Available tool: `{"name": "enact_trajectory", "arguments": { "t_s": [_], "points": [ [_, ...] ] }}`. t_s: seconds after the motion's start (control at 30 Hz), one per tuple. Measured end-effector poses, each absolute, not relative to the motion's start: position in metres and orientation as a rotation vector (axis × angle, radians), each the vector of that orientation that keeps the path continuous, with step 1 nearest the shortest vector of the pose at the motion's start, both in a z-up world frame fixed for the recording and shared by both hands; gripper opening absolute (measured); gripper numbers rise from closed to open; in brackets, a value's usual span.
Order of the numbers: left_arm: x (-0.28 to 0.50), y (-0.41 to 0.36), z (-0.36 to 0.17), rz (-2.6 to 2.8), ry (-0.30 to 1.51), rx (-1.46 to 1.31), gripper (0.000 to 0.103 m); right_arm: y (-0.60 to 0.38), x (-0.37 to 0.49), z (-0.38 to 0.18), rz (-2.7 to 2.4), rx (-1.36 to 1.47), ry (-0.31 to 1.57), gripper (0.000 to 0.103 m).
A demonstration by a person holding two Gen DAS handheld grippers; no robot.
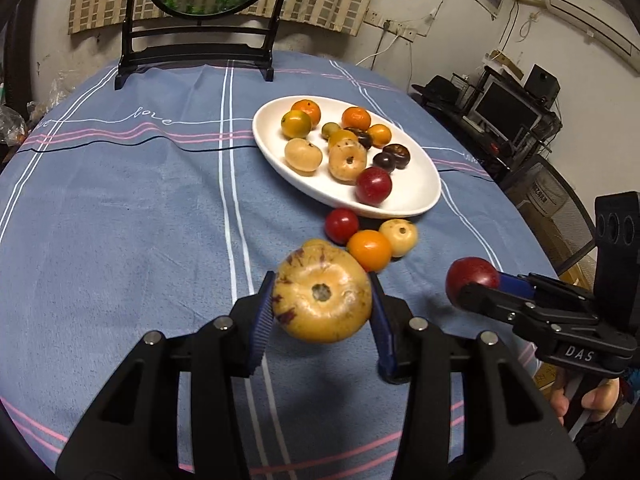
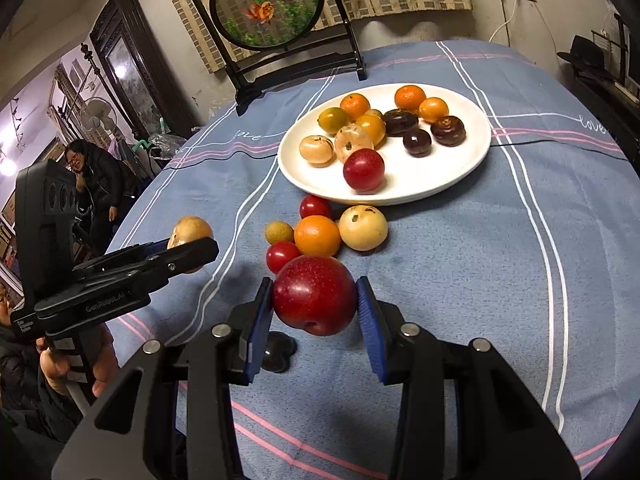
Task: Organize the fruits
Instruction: 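Carry both held fruits onto the white plate and open both tools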
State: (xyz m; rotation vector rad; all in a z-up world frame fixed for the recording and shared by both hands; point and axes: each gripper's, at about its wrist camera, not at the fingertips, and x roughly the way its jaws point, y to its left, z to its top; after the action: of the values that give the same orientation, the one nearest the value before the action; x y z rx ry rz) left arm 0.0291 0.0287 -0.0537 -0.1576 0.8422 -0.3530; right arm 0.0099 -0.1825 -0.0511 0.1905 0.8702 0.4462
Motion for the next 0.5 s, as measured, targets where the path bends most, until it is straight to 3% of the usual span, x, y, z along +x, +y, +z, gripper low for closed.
{"name": "enact_trajectory", "arguments": {
  "t_s": [0.3,0.5],
  "points": [
    [0.049,0.024,-0.033,-0.361,0.812,-0.123,0.044,-0.188,0.024,-0.046,0.424,0.185,0.87,0.042],
    [0.13,0.011,-0.006,-0.364,0.845,-0.095,0.045,-0.197,0.078,-0.019,0.37,0.106,0.834,0.042]
  ]
}}
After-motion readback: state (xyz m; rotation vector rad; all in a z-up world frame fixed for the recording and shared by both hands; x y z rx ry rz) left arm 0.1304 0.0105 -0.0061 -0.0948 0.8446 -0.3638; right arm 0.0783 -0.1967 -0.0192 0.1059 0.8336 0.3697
